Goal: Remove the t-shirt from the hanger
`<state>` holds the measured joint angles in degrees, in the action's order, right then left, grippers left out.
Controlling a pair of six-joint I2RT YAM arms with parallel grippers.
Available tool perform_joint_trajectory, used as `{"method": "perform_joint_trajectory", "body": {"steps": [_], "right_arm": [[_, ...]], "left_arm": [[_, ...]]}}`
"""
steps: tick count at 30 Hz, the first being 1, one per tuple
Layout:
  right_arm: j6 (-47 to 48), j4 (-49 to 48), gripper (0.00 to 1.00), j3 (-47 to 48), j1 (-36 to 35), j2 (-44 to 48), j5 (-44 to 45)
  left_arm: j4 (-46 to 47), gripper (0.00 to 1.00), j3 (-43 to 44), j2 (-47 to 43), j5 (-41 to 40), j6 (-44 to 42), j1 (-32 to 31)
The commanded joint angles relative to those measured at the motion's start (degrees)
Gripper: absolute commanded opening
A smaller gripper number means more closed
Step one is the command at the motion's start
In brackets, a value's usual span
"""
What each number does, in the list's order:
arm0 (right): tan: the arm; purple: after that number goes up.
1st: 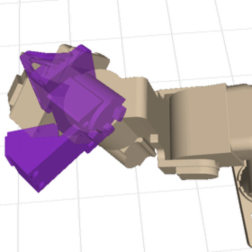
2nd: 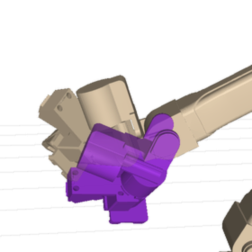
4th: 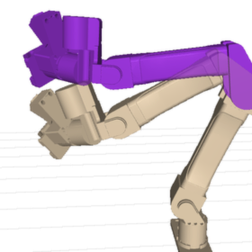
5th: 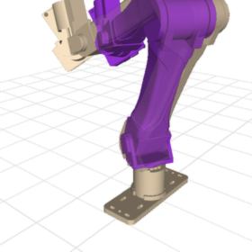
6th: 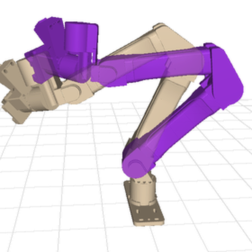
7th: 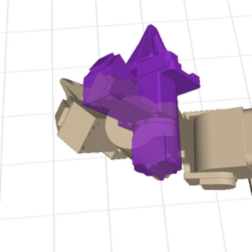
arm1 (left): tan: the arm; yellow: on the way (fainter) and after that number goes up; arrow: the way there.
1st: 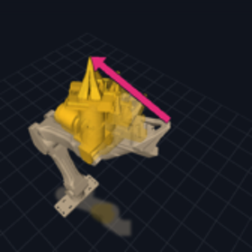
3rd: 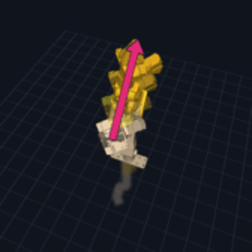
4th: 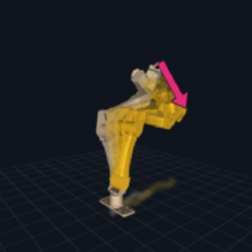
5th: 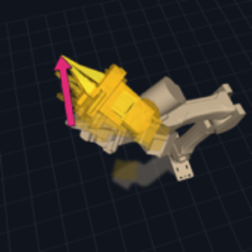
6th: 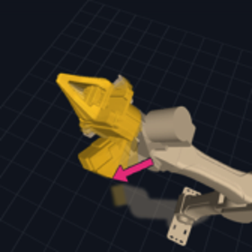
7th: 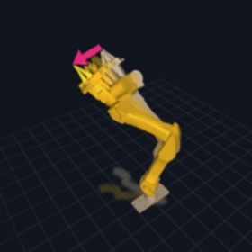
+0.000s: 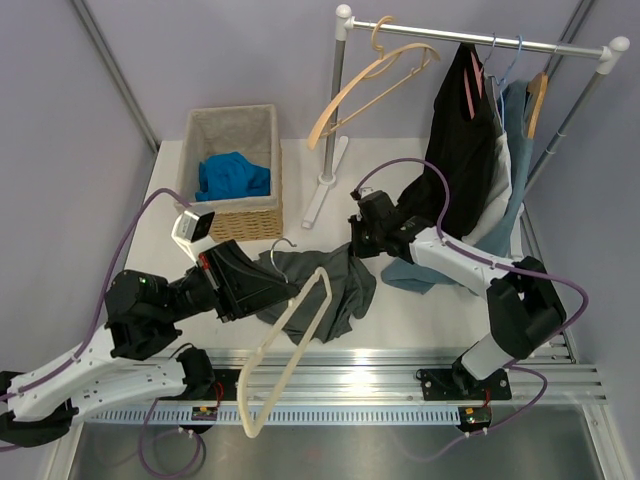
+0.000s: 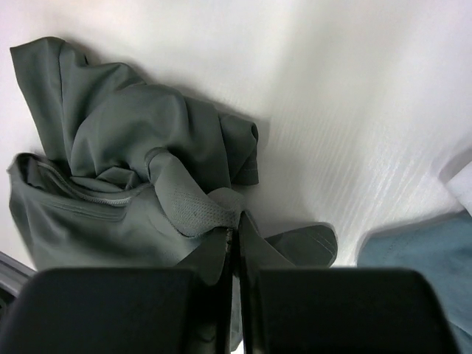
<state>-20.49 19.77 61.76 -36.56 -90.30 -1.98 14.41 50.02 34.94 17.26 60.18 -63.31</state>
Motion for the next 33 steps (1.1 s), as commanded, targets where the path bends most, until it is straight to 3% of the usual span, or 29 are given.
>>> {"method": "perform_joint_trajectory", "body": {"steps": [1,2,6,9,12,17,22,28,33], "right_arm": [[1.50,1.50,0.10,2.93,0.52,0.91,0.50],[2.03,2.20,0.30,2.76,0.43,2.74,0.05],[3.17,5.71,0.66,1.96,0.43,11.25,-1.80],[3.09,9.05,0.74,1.79,0.43,21.17,-3.91],[2.91,12.65,0.75,2.84,0.43,31.74,-6.45],[4.06,19.69,0.73,8.72,0.34,44.56,-19.01],[4.58,21.27,0.72,14.35,0.26,47.85,-32.18],[7.12,23.73,0.75,15.76,-0.71,45.39,-34.06],[8.45,24.79,0.77,14.88,-7.02,42.14,-24.85]], "left_arm": [[-1.65,0.00,3.15,-0.92,-0.72,-3.99,-0.15],[-6.28,0.00,3.59,-0.92,-2.12,-6.02,-0.06],[-12.91,0.00,3.15,-0.23,-12.66,-13.32,-0.15],[-17.74,0.00,4.56,1.53,-18.20,-21.56,-0.06],[-23.10,0.00,6.23,2.50,-25.30,-26.85,-0.15],[-29.17,0.00,6.58,4.43,-33.59,-31.44,-0.15],[-30.50,0.00,5.97,6.54,-38.08,-32.76,-0.06],[-30.94,0.00,6.49,10.06,-40.63,-33.64,-0.06],[-31.99,0.00,6.93,12.87,-43.53,-34.43,-0.06]]}}
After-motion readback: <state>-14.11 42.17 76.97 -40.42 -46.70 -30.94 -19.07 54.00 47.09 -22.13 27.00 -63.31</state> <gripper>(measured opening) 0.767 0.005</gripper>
